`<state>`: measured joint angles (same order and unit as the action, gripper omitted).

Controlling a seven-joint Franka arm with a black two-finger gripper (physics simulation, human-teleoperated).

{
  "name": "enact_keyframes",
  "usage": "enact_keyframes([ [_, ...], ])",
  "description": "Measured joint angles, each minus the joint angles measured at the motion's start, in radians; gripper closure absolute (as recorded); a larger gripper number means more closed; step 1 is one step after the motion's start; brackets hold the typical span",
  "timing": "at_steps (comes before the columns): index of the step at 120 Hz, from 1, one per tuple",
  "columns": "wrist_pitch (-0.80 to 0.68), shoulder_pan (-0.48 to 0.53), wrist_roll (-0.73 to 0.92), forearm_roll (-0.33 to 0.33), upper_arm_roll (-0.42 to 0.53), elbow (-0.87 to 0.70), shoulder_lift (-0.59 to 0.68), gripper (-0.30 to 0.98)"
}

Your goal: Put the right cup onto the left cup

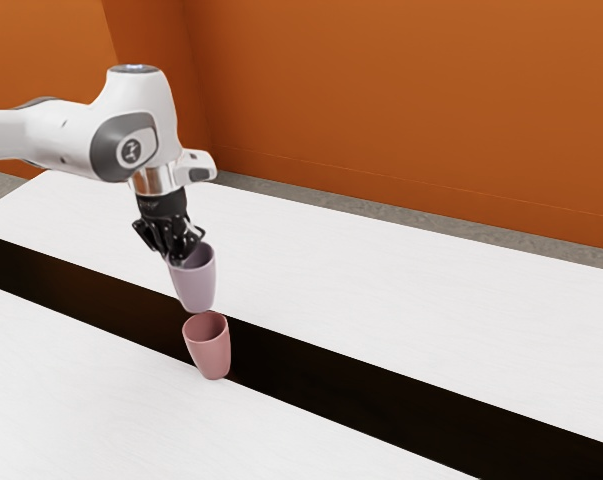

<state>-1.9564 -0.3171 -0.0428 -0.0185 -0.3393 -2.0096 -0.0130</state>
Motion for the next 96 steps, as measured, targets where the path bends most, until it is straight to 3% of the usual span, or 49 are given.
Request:
enact_keyframes([
  [96,-0.120,-0.024,0.009,-0.022,0.001,-0.132,0.025,0.78],
])
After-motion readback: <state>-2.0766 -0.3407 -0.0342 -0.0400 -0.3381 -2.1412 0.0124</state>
